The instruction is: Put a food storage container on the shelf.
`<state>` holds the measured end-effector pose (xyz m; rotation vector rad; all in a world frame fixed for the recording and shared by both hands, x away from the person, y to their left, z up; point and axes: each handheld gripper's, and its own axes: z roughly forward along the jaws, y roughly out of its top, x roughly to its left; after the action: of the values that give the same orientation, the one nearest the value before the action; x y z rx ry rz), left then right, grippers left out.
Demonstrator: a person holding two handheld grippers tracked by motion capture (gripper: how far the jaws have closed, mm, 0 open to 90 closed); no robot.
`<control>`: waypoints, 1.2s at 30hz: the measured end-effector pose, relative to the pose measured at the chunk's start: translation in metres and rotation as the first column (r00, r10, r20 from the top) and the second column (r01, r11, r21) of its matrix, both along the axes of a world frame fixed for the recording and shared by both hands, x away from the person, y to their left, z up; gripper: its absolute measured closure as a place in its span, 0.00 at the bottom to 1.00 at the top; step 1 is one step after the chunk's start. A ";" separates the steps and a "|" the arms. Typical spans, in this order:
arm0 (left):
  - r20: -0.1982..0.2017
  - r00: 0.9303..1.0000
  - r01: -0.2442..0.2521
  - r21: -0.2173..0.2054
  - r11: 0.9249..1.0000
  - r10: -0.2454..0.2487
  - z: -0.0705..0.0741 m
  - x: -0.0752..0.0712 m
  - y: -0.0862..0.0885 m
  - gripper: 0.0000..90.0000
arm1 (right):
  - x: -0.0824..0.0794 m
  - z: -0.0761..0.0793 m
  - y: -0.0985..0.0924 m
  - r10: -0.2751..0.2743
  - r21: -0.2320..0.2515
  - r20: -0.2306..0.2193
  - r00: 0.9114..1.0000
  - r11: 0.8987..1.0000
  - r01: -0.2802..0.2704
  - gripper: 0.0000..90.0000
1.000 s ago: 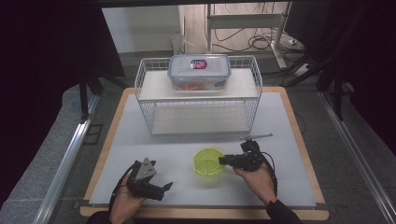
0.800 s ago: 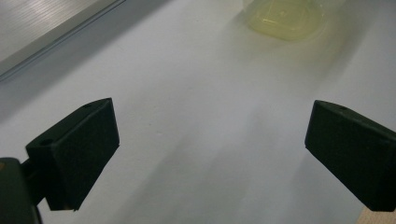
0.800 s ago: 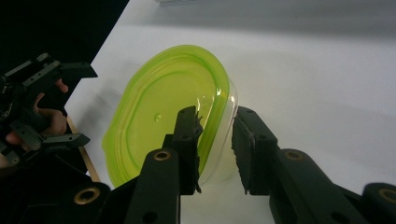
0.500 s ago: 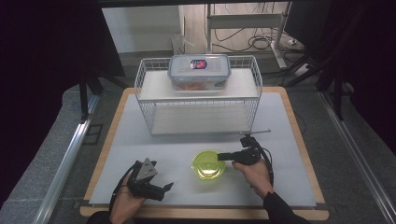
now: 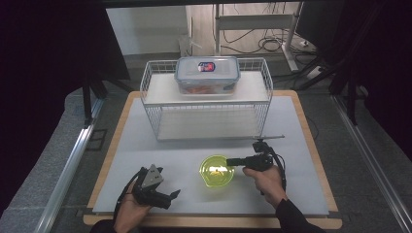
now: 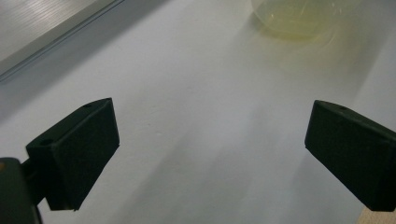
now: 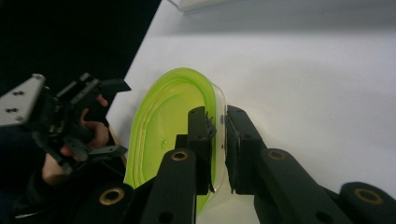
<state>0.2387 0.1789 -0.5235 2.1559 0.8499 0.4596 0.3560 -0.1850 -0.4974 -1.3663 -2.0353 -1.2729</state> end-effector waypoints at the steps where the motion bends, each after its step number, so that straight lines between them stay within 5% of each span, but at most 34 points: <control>1: 0.000 1.000 0.000 0.000 1.000 0.000 0.000 0.000 0.000 0.03 | 0.000 0.000 0.000 0.000 0.000 0.000 1.000 1.000 0.000 0.90; 14: 0.005 1.000 -0.004 0.000 1.000 0.004 0.001 0.000 0.001 0.03 | 0.001 0.025 -0.010 -0.024 0.062 0.016 1.000 0.998 0.023 0.91; 36: 0.015 1.000 -0.011 -0.019 1.000 0.011 0.002 0.001 0.003 0.02 | 0.025 0.133 -0.018 -0.052 0.141 0.079 0.996 0.989 0.040 0.91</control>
<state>0.2398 0.1821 -0.5214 2.1288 0.8551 0.4710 0.3810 -0.2035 -0.3644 -1.3242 -1.9376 -1.4847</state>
